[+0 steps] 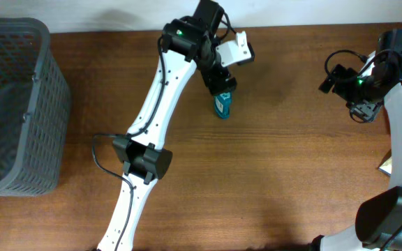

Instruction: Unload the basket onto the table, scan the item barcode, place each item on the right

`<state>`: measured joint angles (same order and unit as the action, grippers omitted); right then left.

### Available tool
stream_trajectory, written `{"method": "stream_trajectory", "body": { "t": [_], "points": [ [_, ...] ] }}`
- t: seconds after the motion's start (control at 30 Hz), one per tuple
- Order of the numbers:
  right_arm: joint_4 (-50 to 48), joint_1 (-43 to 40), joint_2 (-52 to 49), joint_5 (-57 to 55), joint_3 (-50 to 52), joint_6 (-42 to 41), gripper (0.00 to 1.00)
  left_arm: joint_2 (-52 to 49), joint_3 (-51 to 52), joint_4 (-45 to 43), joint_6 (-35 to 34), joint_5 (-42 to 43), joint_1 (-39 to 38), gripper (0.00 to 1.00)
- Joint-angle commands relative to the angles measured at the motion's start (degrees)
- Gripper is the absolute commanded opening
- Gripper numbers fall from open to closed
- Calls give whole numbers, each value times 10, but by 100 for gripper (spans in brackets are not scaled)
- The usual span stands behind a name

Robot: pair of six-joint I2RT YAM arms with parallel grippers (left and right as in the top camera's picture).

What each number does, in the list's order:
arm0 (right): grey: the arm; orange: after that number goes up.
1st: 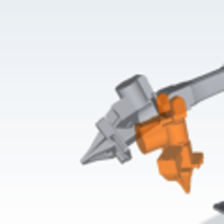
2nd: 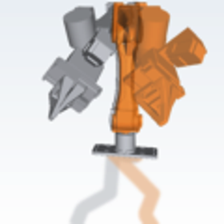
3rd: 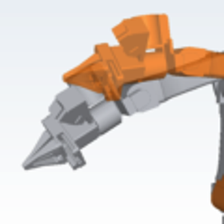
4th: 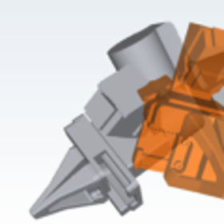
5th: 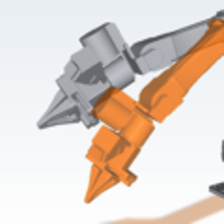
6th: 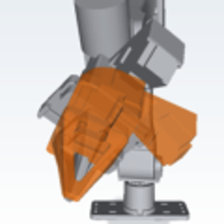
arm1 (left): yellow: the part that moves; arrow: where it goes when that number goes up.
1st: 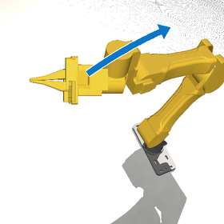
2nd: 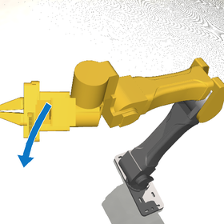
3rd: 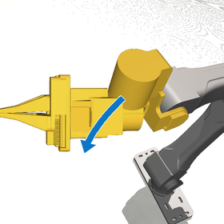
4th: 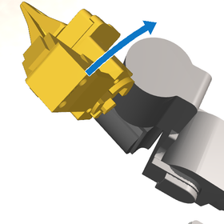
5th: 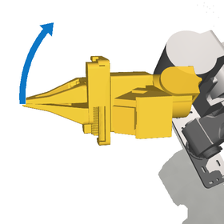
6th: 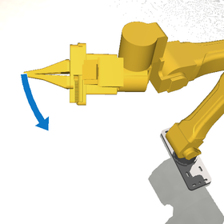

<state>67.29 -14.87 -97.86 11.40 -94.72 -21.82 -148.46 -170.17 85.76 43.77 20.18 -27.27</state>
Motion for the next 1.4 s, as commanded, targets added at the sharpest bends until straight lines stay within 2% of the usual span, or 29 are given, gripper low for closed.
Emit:
{"method": "stream_trajectory", "body": {
  "t": [0.0,0.07,0.13,0.2,0.23,0.27,0.37,0.47,0.57,0.63,0.67,0.73,0.83,1.1,1.23,1.27,1.37],
  "points": [
    [0,-2,0,-10,-4,4,99,42,-56,-16,-84,15,16,95],
    [0,-2,0,-10,-4,4,99,57,-77,-25,-152,15,28,88],
    [0,-2,0,-10,-4,4,99,65,-93,-26,-237,14,43,66],
    [0,-2,0,-10,-4,4,99,72,-97,-18,-358,3,60,62],
    [0,-2,0,-10,-4,4,99,72,-97,-8,-401,4,65,66],
    [0,-2,0,-10,-4,4,99,71,-94,17,-447,4,70,82],
    [0,-2,0,-10,-4,4,99,67,-82,66,-475,19,63,99],
    [0,-2,0,-10,-4,4,99,67,-75,102,-474,45,44,99],
    [0,-2,0,-10,-4,4,99,67,-74,84,-492,39,21,99],
    [0,-2,0,-10,-4,4,99,64,-70,75,-610,-16,7,99],
    [0,-2,0,-10,-4,4,99,61,-68,80,-694,-76,-1,99],
    [0,-2,0,-10,-4,4,99,52,-68,92,-805,-192,-19,99],
    [0,-2,0,-10,-4,4,99,33,-65,92,-888,-312,-50,99],
    [0,-2,0,-10,-4,4,99,-35,-61,68,-920,-316,-82,99],
    [0,-2,0,-10,-4,4,99,-52,-61,57,-922,-316,-82,84],
    [0,-2,0,-10,-4,4,99,-52,-61,56,-922,-316,-82,75],
    [0,-2,0,-10,-4,4,99,-53,-61,56,-926,-307,-83,68]
  ]
}}
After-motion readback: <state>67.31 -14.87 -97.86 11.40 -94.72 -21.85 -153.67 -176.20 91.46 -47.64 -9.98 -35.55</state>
